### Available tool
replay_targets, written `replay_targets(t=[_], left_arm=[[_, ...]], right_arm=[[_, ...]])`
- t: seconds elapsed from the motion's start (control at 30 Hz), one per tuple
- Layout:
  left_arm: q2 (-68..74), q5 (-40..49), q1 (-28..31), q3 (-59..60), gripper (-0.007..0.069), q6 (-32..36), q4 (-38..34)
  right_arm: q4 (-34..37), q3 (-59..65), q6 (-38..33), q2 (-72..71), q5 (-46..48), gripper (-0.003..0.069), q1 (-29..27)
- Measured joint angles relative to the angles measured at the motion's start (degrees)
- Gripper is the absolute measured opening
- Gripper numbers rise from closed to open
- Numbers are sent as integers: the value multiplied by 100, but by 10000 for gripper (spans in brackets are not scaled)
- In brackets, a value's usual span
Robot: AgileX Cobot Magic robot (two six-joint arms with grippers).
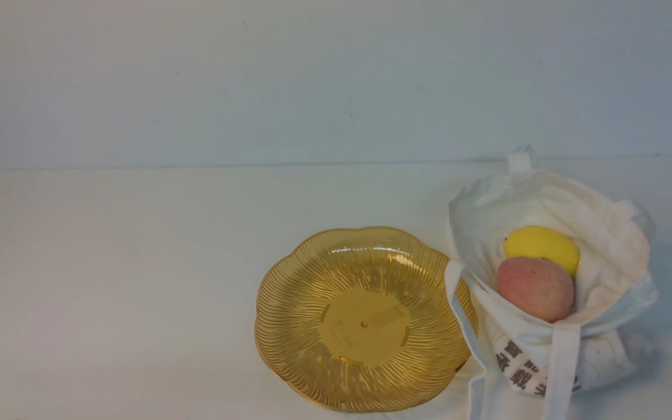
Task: Take the fruit out of the cloth bag on the white table and place them on a plate.
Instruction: 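Reach into the cloth bag and grasp the peach with the right gripper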
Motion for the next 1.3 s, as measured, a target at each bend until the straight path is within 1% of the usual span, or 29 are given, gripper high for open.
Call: replay_targets(t=[0.07,0.1,0.2,0.23,0.3,0.33,0.37,0.4,0.5,0.53,0.57,0.63,0.7,0.77,0.8,0.87,0.9,0.93,1.0,1.03,1.1,1.17,1.3], left_arm=[[0,0,0,0,-8,0,0],[0,0,0,0,-8,0,0],[0,0,0,0,-8,0,0],[0,0,0,0,-8,0,0],[0,0,0,0,-8,0,0],[0,0,0,0,-8,0,0],[0,0,0,0,-8,0,0],[0,0,0,0,-8,0,0],[0,0,0,0,-8,0,0],[0,0,0,0,-8,0,0],[0,0,0,0,-8,0,0],[0,0,0,0,-8,0,0],[0,0,0,0,-8,0,0],[0,0,0,0,-8,0,0],[0,0,0,0,-8,0,0],[0,0,0,0,-8,0,0],[0,0,0,0,-8,0,0],[0,0,0,0,-8,0,0],[0,0,0,0,-8,0,0],[0,0,0,0,-8,0,0],[0,0,0,0,-8,0,0],[0,0,0,0,-8,0,0],[0,0,0,0,-8,0,0]], right_arm=[[-457,-645,-242,396,99,-14,0],[-800,-903,-297,641,215,-14,0],[-1625,-1558,-339,1546,795,-14,0],[-2102,-1963,-297,2153,1359,-13,0],[-2560,-2333,-133,2958,1942,-10,0],[-2612,-2406,-82,3133,2041,-10,0],[-2698,-2695,82,3881,2320,-8,0],[-2666,-2871,97,4328,2377,-4,0],[-2418,-3168,-87,5115,2360,11,0],[-2255,-3289,-259,5344,2319,21,6],[-1909,-3422,-524,5660,2252,44,24],[-1493,-3587,-1003,6122,2118,85,116],[-1211,-3723,-1519,6437,1997,139,258],[-1075,-3885,-1911,6773,1860,216,406],[-1074,-3920,-1959,6834,1836,232,427],[-1056,-4148,-2115,7208,1712,349,488],[-1056,-4220,-2133,7349,1683,386,488],[-1056,-4256,-2140,7408,1669,405,488],[-1097,-4495,-2173,7797,1628,522,488],[-1102,-4529,-2173,7827,1628,531,488],[-1122,-4719,-2178,8220,1610,627,488],[-1129,-4823,-2178,8486,1594,666,488],[-1142,-4960,-2178,9008,1539,689,488]])
